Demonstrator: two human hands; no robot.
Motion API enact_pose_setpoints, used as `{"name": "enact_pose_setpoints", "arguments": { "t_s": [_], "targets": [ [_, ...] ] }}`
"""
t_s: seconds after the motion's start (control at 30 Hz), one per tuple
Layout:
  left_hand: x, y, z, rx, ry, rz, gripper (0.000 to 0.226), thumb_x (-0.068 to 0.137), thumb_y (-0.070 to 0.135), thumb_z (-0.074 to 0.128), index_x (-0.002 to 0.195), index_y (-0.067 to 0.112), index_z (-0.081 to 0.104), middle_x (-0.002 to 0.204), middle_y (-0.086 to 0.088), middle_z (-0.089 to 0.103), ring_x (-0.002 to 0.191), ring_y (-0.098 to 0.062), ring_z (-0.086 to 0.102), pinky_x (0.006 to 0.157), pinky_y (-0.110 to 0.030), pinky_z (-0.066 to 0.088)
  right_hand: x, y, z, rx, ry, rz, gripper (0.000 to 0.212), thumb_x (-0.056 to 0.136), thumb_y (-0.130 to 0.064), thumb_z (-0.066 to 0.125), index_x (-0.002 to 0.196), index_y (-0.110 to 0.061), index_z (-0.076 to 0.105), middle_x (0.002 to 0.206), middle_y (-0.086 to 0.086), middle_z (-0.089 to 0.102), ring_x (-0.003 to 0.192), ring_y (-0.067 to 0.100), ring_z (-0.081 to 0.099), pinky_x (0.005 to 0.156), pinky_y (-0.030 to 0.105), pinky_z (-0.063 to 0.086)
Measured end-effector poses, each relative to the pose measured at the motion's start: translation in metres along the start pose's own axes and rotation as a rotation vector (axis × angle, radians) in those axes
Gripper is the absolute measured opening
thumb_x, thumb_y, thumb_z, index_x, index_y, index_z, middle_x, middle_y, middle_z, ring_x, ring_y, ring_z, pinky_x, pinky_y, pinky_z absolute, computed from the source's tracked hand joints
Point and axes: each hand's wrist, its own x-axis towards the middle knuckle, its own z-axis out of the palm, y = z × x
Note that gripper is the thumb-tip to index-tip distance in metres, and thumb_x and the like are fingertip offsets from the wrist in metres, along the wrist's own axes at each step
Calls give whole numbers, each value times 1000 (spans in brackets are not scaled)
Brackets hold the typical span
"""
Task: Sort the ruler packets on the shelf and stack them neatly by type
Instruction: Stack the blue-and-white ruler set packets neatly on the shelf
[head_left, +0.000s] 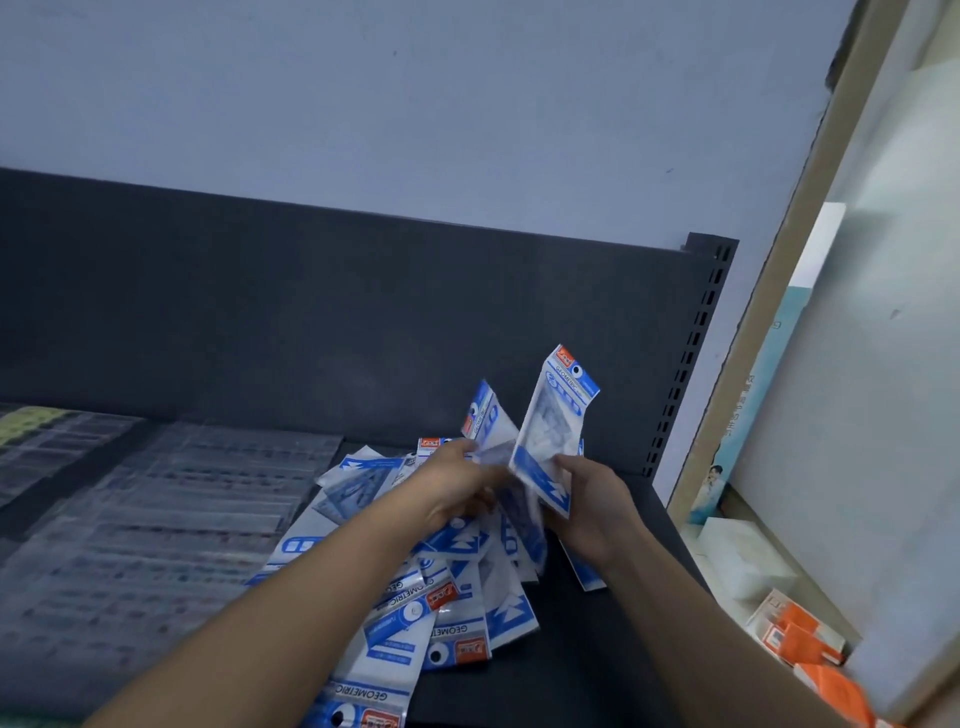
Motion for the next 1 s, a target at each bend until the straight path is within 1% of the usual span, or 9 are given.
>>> {"name": "enact_pose_setpoints", "arguments": {
  "t_s": [0.13,0.23,0.43,0.57,0.67,0.77,0.83,0.93,1.0],
  "targets": [
    [-7,4,6,45,61,124,20,79,13,77,88,16,60,69,-5,63,52,-16,49,47,-24,36,-5,-7,-3,39,-102,12,38,97,-16,41,129,-1,54,122,25,61,98,36,62,93,49,48],
    [-7,9,5,34,167,182,37,77,5,78,104,14,54,87,-5,66,60,-14,58,41,-21,42,-5,-10,-6,11,-146,-26,35,97,-17,42,127,-3,54,125,25,61,113,41,60,95,52,49],
    [1,13,-5,219,168,192,32,87,3,61,111,23,53,94,-4,66,79,-18,62,65,-30,51,-6,-13,-17,-532,-35,-287,13,96,-10,54,99,1,62,95,23,68,79,27,66,77,45,54],
    [-3,15,-1,253,84,250,33,91,-2,51,115,20,58,80,1,64,69,-9,55,59,-20,42,-6,-8,-24,-715,45,-422,7,92,-7,62,98,-6,60,87,15,72,77,26,69,75,44,56],
    [1,11,-10,442,178,256,41,90,-2,42,122,16,61,93,0,71,82,-14,61,75,-27,47,-5,-10,-27,-735,121,-471,27,90,-5,61,110,-20,52,91,2,72,77,18,71,68,39,59],
    [0,9,-34,1023,342,165,36,95,22,47,130,19,54,129,-4,60,119,-25,54,99,-37,44,3,-11,-42,-953,326,-515,27,90,-9,57,113,-21,51,104,3,66,85,18,63,74,38,54],
    [-1,2,-54,1290,308,1,57,90,55,46,136,21,44,143,-5,48,129,-28,45,105,-46,37,4,-11,-50,-1147,378,-432,26,91,-14,55,116,-19,51,109,4,65,88,20,58,74,33,47],
    [-4,-9,-66,1293,117,-183,109,69,90,36,152,22,16,156,-3,30,140,-28,33,111,-47,32,4,-7,-48,-1616,427,-380,42,89,-24,58,130,-20,49,129,6,55,115,26,49,92,35,42],
    [-7,-13,-64,1288,111,-119,112,66,91,41,152,24,16,155,-1,32,140,-26,35,110,-43,34,3,0,-31,-1739,406,-468,42,91,-31,56,132,-25,50,133,2,51,123,24,44,100,37,38]
  ]
}}
